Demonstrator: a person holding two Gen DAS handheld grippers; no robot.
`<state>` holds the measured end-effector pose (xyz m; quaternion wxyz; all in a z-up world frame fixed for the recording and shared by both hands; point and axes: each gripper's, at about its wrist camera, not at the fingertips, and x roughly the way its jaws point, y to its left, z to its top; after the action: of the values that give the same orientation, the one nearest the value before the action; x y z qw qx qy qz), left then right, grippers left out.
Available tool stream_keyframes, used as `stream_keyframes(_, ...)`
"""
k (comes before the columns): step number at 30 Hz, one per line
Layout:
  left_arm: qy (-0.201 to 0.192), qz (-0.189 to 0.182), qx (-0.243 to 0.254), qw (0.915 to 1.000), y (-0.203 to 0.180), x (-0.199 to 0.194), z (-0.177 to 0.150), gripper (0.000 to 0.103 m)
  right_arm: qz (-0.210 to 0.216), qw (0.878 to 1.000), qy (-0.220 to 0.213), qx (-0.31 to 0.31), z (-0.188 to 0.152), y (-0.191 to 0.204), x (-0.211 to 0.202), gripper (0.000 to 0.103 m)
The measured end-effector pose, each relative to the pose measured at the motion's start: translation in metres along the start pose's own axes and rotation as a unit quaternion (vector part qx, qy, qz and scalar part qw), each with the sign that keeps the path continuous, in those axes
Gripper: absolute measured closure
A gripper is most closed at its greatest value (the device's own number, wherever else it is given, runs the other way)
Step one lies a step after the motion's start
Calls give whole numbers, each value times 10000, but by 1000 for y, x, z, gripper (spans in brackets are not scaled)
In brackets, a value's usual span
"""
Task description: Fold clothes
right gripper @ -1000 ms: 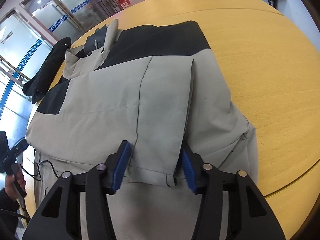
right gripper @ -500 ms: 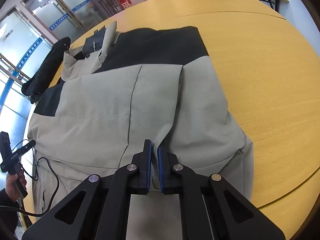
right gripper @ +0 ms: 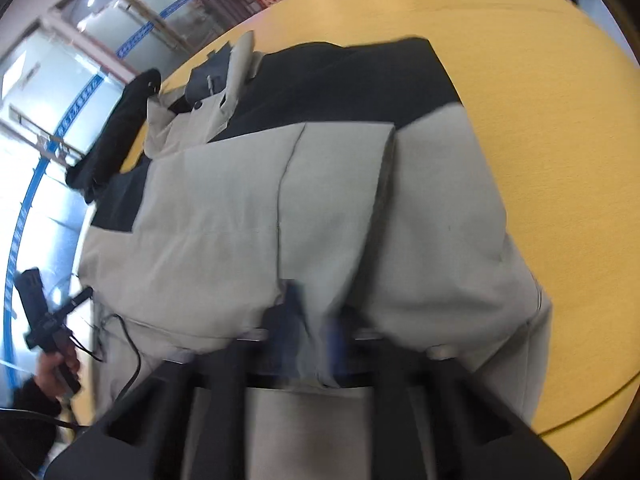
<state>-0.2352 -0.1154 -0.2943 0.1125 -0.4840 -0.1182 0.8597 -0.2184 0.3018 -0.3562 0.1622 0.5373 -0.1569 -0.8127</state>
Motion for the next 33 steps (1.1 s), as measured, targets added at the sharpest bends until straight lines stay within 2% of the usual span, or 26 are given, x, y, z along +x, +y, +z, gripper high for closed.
stream_keyframes(2,-11,5,-80,10000,2,1,0,24,-66,9994,-321,-121,3,7,-16,100)
stream_keyframes(6,-40,88,-166,9998,5,1,0,29,31,9918,-1276,-81,12,19,-81,100)
stream_keyframes(9,-76,272,-357,9990,12,2,-1,44,-63,9981,-561,242,8,-6,-59,100)
stream_keyframes(10,-97,315,-444,9985,15,0,-1,51,-203,9990,-206,340,2,-17,-43,100)
stream_keyframes(12,-50,333,-547,9979,19,-2,-2,52,-313,9985,80,432,-7,-27,-25,100)
stream_keyframes(13,5,397,-463,9981,16,-3,-3,52,-330,9983,56,484,-10,-29,-22,99)
stream_keyframes(15,107,398,-291,9987,10,-7,-7,44,-279,9971,56,710,-11,-35,-20,97)
stream_keyframes(16,147,335,-206,9991,6,-11,-10,38,-326,9969,84,715,-12,-35,-21,95)
stream_keyframes(18,81,33,-78,9999,-4,-31,-9,38,-496,9967,156,619,-11,-34,-25,91)
stream_keyframes(19,17,-107,-17,9999,-10,-43,-7,35,-620,9965,200,518,-9,-33,-29,83)
stream_keyframes(21,-190,-328,158,9992,-24,-69,5,27,-966,9951,57,188,-8,-22,-44,75)
stream_keyframes(23,-403,-473,448,9971,-36,-86,19,15,-1095,9935,-232,-226,-7,-7,-64,73)
stream_keyframes(24,-398,-620,571,9956,-41,-90,27,14,-1068,9924,-382,-473,-6,5,-72,71)
stream_keyframes(26,-281,-1000,726,9919,-46,-91,39,14,-984,9861,-661,-1166,-5,35,-83,60)
stream_keyframes(27,-244,-924,755,9926,-46,-82,40,14,-903,9825,-729,-1454,-5,49,-82,56)
stream_keyframes(28,-207,-849,784,9931,-46,-74,41,12,-858,9823,-603,-1554,-7,54,-70,49)
stream_keyframes(30,-99,-692,816,9942,-45,-55,42,11,-769,9811,-338,-1743,-12,62,-47,47)
stream_keyframes(33,704,-217,515,9959,-26,-1,22,14,-634,9773,59,-2023,-20,74,-11,53)
